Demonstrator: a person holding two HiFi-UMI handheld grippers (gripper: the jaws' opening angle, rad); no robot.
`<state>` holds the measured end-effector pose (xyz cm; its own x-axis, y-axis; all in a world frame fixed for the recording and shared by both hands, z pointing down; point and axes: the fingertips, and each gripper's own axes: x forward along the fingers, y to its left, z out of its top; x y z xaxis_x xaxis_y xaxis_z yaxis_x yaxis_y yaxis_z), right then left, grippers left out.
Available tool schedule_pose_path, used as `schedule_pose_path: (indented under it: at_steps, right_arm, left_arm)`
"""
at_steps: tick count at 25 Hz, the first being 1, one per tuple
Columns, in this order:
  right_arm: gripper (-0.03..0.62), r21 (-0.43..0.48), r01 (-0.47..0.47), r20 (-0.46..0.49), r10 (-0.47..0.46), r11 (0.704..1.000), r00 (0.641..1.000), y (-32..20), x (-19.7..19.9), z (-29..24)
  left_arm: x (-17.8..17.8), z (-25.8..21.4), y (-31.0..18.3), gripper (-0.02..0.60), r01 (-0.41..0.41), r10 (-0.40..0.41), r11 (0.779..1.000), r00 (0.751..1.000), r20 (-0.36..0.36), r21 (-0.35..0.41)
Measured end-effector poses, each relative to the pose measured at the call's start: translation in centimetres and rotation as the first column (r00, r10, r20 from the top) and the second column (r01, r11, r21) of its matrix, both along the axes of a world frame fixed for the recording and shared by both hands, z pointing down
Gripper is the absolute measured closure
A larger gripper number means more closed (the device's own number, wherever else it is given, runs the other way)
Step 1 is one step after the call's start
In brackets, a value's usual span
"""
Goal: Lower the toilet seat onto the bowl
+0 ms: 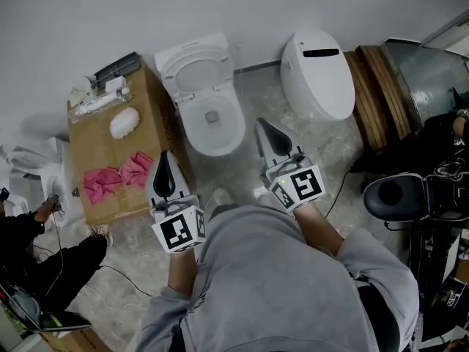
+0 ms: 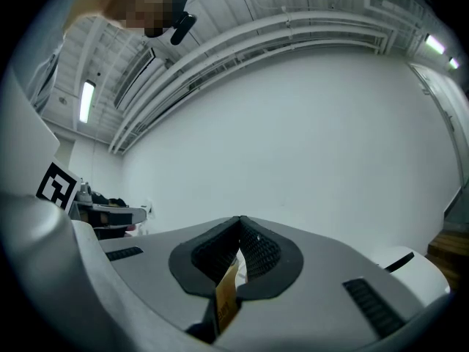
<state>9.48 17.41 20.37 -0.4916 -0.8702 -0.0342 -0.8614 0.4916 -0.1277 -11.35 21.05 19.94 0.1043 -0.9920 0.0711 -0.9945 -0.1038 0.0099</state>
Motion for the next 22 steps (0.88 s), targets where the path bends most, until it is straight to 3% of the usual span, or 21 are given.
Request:
schedule_pose_path:
  at_steps: [9, 22]
  right_arm:
    - [0.595, -0.010, -0.045, -0.020, 0.045, 0.999, 0.999, -1.4, -3.9, 0.3]
    - [0.595, -0.019, -0.035, -0.022, 0.035, 0.999, 0.999, -4.3, -6.3, 0.5]
  left_arm:
    - [-4.4, 1.0, -2.1, 0.581, -0.045, 0.045, 0.999, 0.999, 0.002, -0.010]
    - [-6.9, 1.9, -4.1, 0.581, -0.032, 0.032, 0.999, 0.999, -0.015, -0.025]
